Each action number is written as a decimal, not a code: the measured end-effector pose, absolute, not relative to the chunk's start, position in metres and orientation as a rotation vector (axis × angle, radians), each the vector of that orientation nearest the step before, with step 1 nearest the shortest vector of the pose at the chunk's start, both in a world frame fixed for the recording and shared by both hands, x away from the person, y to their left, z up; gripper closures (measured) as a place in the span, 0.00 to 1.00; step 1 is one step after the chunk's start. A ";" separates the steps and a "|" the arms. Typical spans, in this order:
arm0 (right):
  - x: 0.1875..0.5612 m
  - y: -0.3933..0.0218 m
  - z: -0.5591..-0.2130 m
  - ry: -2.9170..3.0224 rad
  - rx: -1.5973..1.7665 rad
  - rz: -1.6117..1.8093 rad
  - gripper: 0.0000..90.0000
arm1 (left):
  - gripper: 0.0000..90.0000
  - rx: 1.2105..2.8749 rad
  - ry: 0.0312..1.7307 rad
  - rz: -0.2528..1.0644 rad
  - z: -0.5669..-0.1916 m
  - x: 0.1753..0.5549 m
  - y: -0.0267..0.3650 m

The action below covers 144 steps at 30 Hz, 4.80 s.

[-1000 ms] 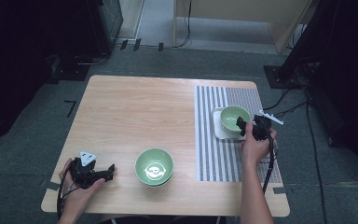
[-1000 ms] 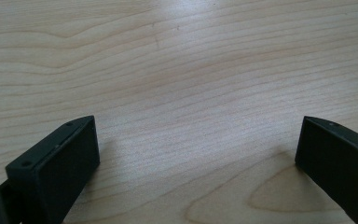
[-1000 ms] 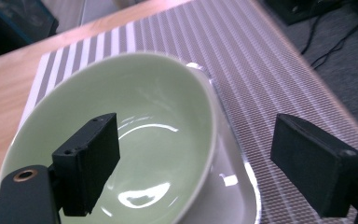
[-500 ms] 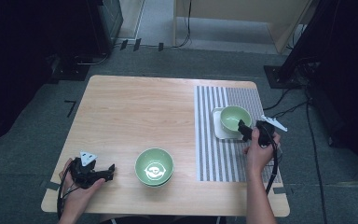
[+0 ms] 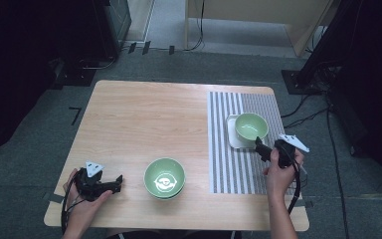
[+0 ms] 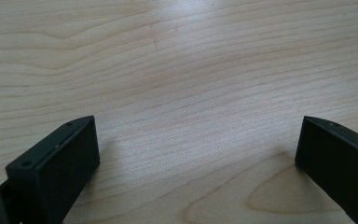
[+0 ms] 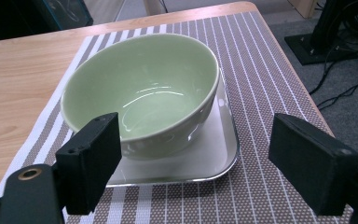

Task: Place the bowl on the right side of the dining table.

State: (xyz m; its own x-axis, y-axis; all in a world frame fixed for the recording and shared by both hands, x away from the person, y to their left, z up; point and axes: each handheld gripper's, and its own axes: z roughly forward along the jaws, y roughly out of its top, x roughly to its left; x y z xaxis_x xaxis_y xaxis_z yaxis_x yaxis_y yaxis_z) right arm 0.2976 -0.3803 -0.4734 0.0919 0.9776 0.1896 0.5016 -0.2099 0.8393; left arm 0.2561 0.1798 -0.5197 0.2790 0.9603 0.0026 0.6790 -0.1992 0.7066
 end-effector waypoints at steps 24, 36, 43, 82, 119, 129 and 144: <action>0.269 -0.378 -0.483 1.517 1.743 1.009 0.19 | 0.00 1.958 1.468 0.610 -0.520 0.256 0.180; 0.259 -0.382 -0.490 1.533 1.751 0.991 0.20 | 0.00 1.958 1.468 0.610 -0.520 0.256 0.180; 0.254 -0.383 -0.493 1.534 1.758 0.989 0.20 | 0.00 1.958 1.468 0.610 -0.520 0.256 0.180; 0.223 -0.402 -0.509 1.565 1.786 0.936 0.20 | 0.00 1.958 1.468 0.610 -0.520 0.256 0.180; 0.198 -0.425 -0.523 1.580 1.851 0.853 0.20 | 0.00 1.957 1.468 0.610 -0.520 0.256 0.180; 0.197 -0.421 -0.524 1.624 1.826 0.805 0.20 | 0.00 1.957 1.468 0.611 -0.520 0.256 0.180; 0.199 -0.417 -0.525 1.641 1.807 0.756 0.19 | 0.00 1.957 1.468 0.611 -0.520 0.256 0.180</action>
